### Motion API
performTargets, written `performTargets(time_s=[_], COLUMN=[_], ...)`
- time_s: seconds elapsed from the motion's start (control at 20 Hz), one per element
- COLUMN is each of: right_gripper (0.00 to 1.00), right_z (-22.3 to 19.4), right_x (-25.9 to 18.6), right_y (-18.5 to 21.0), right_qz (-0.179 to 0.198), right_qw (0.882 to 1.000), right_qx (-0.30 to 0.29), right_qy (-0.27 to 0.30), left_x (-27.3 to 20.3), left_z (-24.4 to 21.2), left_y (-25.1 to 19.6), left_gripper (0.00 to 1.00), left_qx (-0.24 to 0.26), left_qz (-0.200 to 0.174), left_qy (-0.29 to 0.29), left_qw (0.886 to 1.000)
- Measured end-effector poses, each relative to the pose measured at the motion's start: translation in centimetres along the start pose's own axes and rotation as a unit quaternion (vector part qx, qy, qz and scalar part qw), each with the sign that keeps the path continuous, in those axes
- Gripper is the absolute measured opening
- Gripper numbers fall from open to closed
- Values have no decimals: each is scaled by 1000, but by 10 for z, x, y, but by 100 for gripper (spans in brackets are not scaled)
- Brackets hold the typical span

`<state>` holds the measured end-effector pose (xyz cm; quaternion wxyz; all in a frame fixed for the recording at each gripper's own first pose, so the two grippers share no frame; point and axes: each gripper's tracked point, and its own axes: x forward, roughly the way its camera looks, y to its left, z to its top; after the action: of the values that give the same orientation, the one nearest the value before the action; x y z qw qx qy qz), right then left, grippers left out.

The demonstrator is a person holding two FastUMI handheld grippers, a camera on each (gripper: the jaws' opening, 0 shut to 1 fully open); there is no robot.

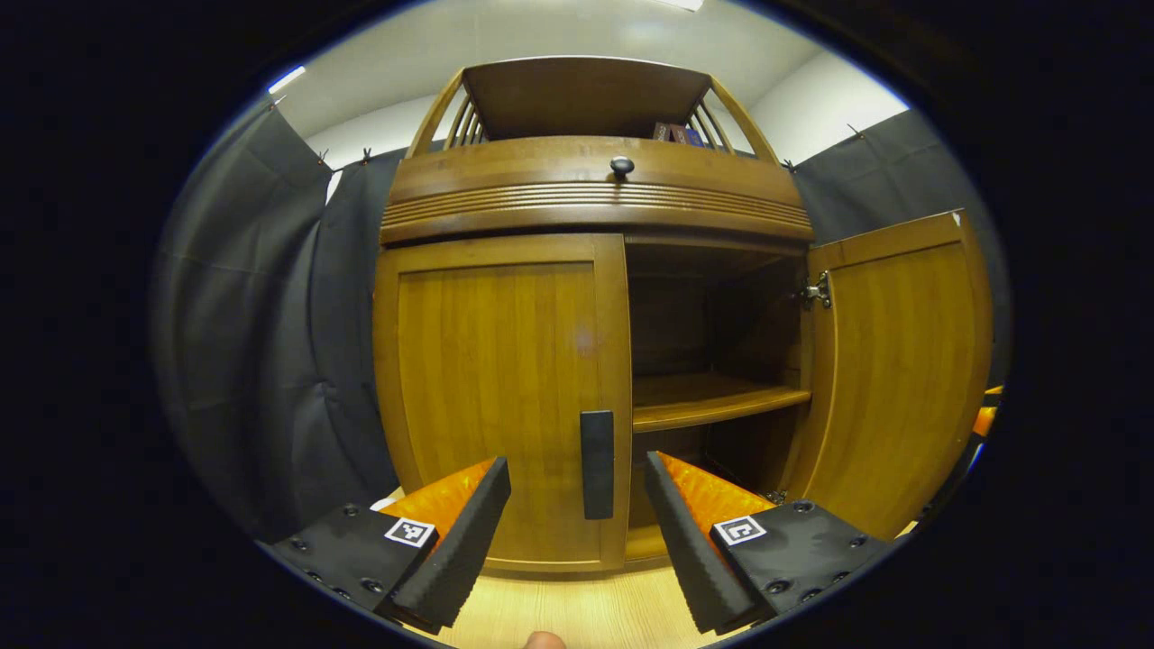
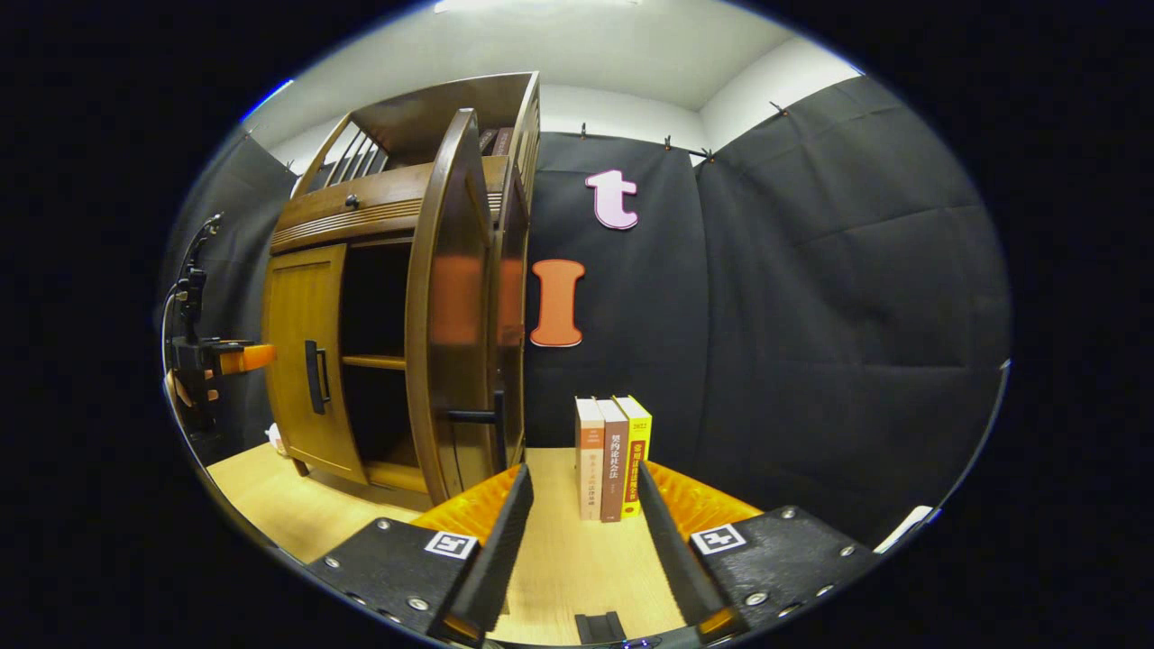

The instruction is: Open the right door of the double-door shoe cabinet with the right hand, and open the left door with the left hand.

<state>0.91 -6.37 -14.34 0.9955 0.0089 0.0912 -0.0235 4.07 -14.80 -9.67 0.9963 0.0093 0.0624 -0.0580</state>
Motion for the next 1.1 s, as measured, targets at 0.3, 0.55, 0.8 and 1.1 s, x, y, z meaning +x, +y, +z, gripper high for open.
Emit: performTargets(time_s=[0.3, 0.55, 0.8, 1.1], right_gripper=[98, 98, 88, 95], right_z=[0, 0, -1, -7], right_x=[10, 12, 13, 15], right_y=[-9, -19, -24, -25], right_qz=[-21, -34, -42, -45], right_qw=[1000, 999, 999, 998], right_qx=[5, 11, 23, 32], right_qy=[-7, -8, -9, -1], left_x=[54, 86, 100, 103], left_z=[-34, -54, -63, -62], left_y=[5, 8, 3, -15], left_gripper=[94, 94, 92, 52], left_qx=[-54, -55, -34, -16], left_qz=[-13, -7, -10, -30], left_qy=[27, 49, 58, 57], left_qw=[998, 997, 998, 998])
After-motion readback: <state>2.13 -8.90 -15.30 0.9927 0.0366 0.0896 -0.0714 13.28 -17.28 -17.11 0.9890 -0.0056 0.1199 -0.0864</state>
